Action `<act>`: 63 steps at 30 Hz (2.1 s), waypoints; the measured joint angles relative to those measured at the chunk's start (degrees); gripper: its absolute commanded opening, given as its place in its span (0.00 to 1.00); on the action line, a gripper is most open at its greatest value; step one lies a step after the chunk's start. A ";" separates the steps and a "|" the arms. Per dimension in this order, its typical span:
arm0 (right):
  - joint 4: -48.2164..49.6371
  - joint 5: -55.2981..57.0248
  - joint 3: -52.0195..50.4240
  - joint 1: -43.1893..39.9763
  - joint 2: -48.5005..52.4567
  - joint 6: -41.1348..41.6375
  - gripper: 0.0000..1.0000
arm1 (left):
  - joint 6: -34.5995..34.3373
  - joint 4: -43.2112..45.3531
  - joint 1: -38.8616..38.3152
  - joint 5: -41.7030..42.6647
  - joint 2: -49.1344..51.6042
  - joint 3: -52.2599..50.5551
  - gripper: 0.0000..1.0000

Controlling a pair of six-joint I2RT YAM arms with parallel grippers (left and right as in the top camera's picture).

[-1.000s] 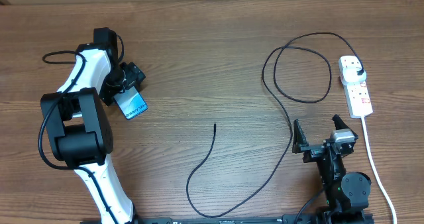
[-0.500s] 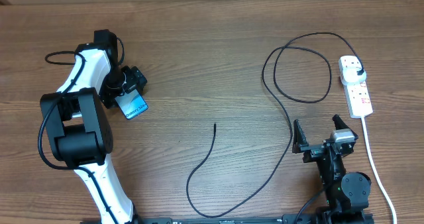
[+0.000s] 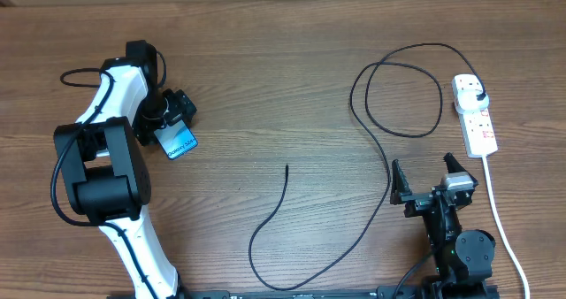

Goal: Plug charger to phone and switch on socket

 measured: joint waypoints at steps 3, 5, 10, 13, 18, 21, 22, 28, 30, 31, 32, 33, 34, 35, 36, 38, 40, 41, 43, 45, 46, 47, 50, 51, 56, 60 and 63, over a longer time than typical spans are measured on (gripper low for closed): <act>0.02 0.04 0.00 0.00 0.00 0.02 1.00 | -0.02 -0.15 0.00 -0.04 0.00 0.00 0.98; 0.02 0.00 0.00 0.00 0.00 0.04 1.00 | -0.02 -0.20 0.00 -0.17 0.00 -0.02 0.98; -0.02 0.02 0.00 0.00 0.00 0.02 1.00 | -0.02 -0.20 0.00 -0.24 0.00 -0.04 0.97; 0.00 0.02 0.00 0.00 0.00 0.00 1.00 | -0.02 -0.15 0.00 -0.35 0.00 -0.04 0.98; 0.00 0.02 0.00 0.00 0.00 0.02 1.00 | -0.17 0.39 0.00 -0.39 0.00 -0.04 1.00; 0.04 0.02 0.00 0.00 0.00 0.00 1.00 | -0.20 0.76 0.00 -0.44 0.00 -0.04 1.00; 0.02 0.02 0.00 0.00 0.00 0.00 1.00 | -0.20 0.76 0.00 -0.44 0.00 -0.04 1.00; 0.02 0.02 0.00 0.00 0.00 -0.02 1.00 | -0.20 0.74 0.02 -0.57 0.00 -0.04 1.00; 0.00 0.00 0.00 0.00 0.00 0.00 1.00 | -0.20 0.70 0.26 -0.57 0.00 -0.04 1.00; 0.00 0.02 0.00 0.00 0.00 0.00 1.00 | -0.20 0.68 0.33 -0.52 0.00 -0.04 1.00; 0.00 0.02 0.00 0.00 0.00 0.02 1.00 | -0.20 0.66 0.37 -0.55 0.00 -0.04 1.00; 0.02 0.02 0.00 0.00 0.00 0.02 1.00 | -0.20 0.66 0.48 -0.57 0.00 -0.04 1.00; 0.02 0.04 0.00 0.00 0.00 0.00 1.00 | -0.20 0.66 0.66 -0.55 0.00 -0.04 1.00; -0.02 0.02 0.00 0.00 0.00 0.02 1.00 | -0.20 0.66 0.74 -0.57 0.00 -0.04 1.00; 0.02 0.02 0.00 0.02 0.00 0.02 1.00 | -0.20 0.66 0.85 -0.57 0.00 -0.04 1.00; 0.00 0.04 0.00 0.00 0.00 0.00 1.00 | -0.22 0.66 1.07 -0.57 0.00 -0.04 1.00; -0.04 0.02 0.00 0.00 0.00 0.00 1.00 | -0.20 0.66 1.09 -0.57 0.00 -0.04 1.00; 0.02 0.02 0.00 0.00 0.00 0.00 1.00 | -0.20 0.63 1.07 -0.59 0.00 -0.04 1.00; -0.02 0.02 0.00 0.00 0.00 0.02 1.00 | -0.20 0.66 1.07 -0.61 0.00 -0.04 1.00; -0.02 0.00 0.00 0.02 0.00 0.02 1.00 | -0.20 0.66 1.07 -0.61 0.00 -0.04 1.00; 0.00 0.02 0.00 0.00 0.00 0.00 1.00 | -0.22 0.68 1.07 -0.61 0.00 -0.04 1.00; 0.02 0.00 0.00 0.02 0.00 0.04 1.00 | -0.20 0.68 1.07 -0.61 0.00 -0.04 1.00; 0.00 0.02 0.00 0.00 0.00 0.00 1.00 | -0.20 0.66 1.07 -0.61 0.00 -0.04 0.96; 0.00 0.02 0.00 0.00 0.00 0.00 1.00 | -0.20 0.68 1.07 -0.63 0.00 -0.04 0.95; 0.02 0.02 0.00 0.00 0.00 -0.02 1.00 | -0.22 0.72 1.07 -0.79 0.00 -0.04 0.92; 0.00 0.02 0.00 0.00 0.00 -0.02 1.00 | -0.22 0.74 1.07 -0.79 0.00 -0.04 0.89; 0.02 0.04 0.00 0.00 0.00 0.00 1.00 | -0.22 0.74 1.07 -0.79 0.00 -0.04 0.89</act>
